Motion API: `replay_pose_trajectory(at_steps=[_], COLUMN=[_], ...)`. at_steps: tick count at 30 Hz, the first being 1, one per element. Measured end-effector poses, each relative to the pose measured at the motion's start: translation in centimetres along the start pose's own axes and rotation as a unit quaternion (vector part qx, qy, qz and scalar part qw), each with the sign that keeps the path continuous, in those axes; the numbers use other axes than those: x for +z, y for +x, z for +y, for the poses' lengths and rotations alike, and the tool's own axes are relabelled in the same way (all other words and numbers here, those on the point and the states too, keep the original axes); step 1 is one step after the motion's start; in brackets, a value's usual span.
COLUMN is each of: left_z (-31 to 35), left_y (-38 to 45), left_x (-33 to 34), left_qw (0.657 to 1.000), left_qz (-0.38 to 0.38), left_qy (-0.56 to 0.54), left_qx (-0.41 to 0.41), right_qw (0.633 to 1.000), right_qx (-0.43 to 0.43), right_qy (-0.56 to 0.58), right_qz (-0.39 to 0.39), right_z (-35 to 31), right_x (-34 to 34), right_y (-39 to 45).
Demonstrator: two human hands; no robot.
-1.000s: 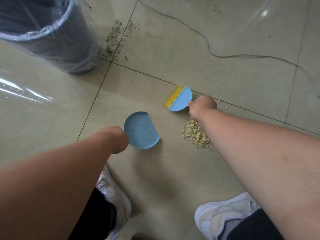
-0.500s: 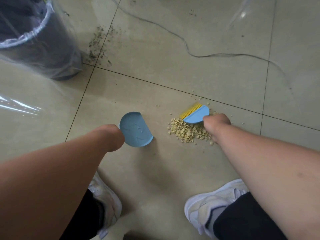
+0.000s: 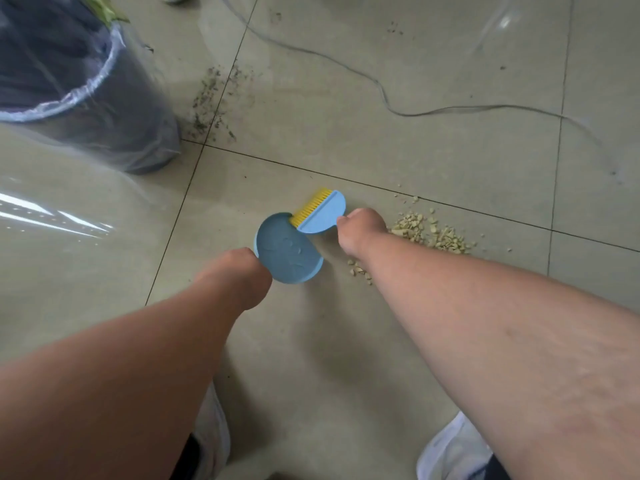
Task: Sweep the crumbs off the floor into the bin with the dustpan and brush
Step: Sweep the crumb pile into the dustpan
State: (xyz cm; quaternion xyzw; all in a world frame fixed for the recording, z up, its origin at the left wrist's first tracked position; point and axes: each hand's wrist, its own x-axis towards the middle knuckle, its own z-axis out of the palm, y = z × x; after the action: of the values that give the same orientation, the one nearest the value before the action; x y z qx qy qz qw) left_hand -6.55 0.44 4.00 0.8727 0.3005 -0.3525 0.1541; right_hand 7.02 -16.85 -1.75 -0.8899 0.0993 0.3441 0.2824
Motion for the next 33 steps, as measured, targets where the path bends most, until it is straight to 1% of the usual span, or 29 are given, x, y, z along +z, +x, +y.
replay_pose_trajectory(at_steps=[4,9,11,14,17,19,21,24,27,30,33], left_z=[0.1,0.1,0.1,0.1,-0.1,-0.2,-0.4,-0.6,-0.7,-0.8,-0.2], left_y=[1.9,3.5,3.9,3.7,3.1,2.7,2.4,2.4,2.8,3.4,3.9], left_x=[-0.6,-0.5,-0.2,0.1,0.5,0.8,1.1,1.7,2.2,2.4,2.5], left_qw=[1.000,0.999,0.999,0.999,0.999,0.998,0.997,0.996,0.994,0.993,0.993], left_qz=[-0.013,-0.021,-0.017,-0.012,-0.012,-0.017,-0.029,-0.046,-0.059,-0.070,-0.072], left_qy=[0.017,0.035,0.045,0.049,0.047,0.058,0.072,0.080,0.092,0.091,0.090], left_qx=[-0.007,-0.002,0.001,0.000,-0.009,-0.012,-0.016,-0.018,-0.011,0.002,0.020], right_qw=[0.997,0.988,0.987,0.991,0.995,0.996,0.992,0.973,0.958,0.953,0.949], right_qx=[-0.011,-0.024,-0.017,0.006,0.003,-0.021,-0.057,-0.119,-0.147,-0.147,-0.122], right_qy=[-0.072,-0.152,-0.161,-0.133,-0.086,-0.082,-0.115,-0.190,-0.236,-0.258,-0.287], right_qz=[0.001,0.007,0.013,0.024,0.040,0.022,-0.013,-0.053,-0.070,-0.061,-0.037], right_z=[1.0,7.1,9.5,11.5,11.4,10.7,10.0,9.4,9.1,9.3,10.0], right_x=[-0.4,-5.4,-7.7,-10.1,-10.3,-9.2,-7.4,-4.5,-3.3,-4.8,-8.1], right_y=[1.6,1.0,0.6,-0.2,-1.1,-2.0,-2.9,-3.7,-3.5,-2.4,-0.8])
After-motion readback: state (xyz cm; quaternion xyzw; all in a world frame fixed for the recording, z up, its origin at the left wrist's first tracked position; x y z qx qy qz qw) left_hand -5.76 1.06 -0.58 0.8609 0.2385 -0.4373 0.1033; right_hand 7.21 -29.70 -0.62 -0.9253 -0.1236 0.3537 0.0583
